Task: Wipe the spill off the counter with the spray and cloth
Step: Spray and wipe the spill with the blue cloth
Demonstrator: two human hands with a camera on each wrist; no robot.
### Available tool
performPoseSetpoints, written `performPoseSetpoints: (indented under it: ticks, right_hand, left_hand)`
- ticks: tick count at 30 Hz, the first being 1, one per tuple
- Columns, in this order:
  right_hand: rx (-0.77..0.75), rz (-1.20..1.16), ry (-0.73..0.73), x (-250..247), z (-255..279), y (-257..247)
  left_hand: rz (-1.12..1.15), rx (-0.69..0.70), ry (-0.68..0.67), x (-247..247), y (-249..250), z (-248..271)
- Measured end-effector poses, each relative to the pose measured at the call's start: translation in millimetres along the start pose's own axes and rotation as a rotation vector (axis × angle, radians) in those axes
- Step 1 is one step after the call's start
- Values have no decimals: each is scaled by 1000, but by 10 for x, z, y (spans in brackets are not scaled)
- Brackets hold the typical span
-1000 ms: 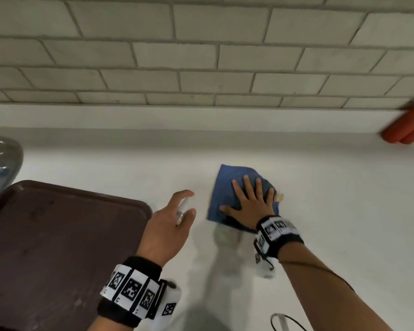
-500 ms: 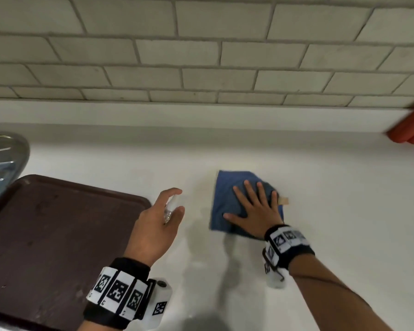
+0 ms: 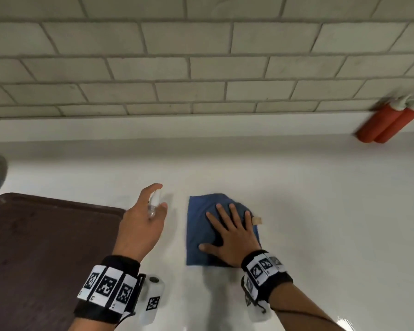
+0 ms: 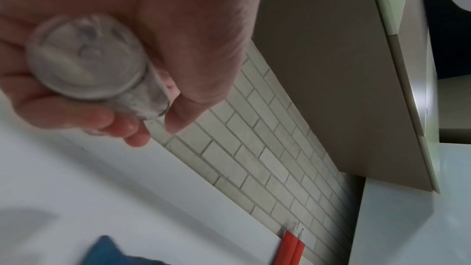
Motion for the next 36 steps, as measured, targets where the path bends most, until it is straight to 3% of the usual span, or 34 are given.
performPoseSetpoints:
  ticks: [5, 8, 11, 16, 19, 26, 31, 36]
  right_hand:
    - [140, -17, -95, -317, -609, 369]
    - [149, -9, -86, -336, -1025, 213]
    - [47, 9, -86, -216, -1127, -200]
    - [-132, 35, 2, 152, -346, -729]
    - [-120, 15, 11, 308, 322, -729]
    - [252, -40, -7, 357, 1560, 27]
    - [518, -127, 10, 292, 2105, 453]
    - [680, -178, 37, 189, 2463, 895]
  left_hand:
    - [-24, -1, 17, -76, -95, -1]
    - [-20, -20, -18, -112, -201, -34]
    - [-58, 22, -29, -147, -230, -88]
    - [-142, 125, 69, -203, -154, -383]
    - [-188, 149, 49, -150, -43, -599]
    - [-197, 210, -90, 320, 378, -760]
    - [-272, 246, -246, 834, 707, -591]
    - [-275, 312, -296, 1349, 1081, -312]
Point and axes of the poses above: each hand's wrist, its own z-axis away from the middle knuckle, its own x-axis out of the palm, y = z × x, the point moved 2 cm from there along -z, towards the middle knuckle, and after that the axes turned 11 degrees about -x, right-handed, at the moved point
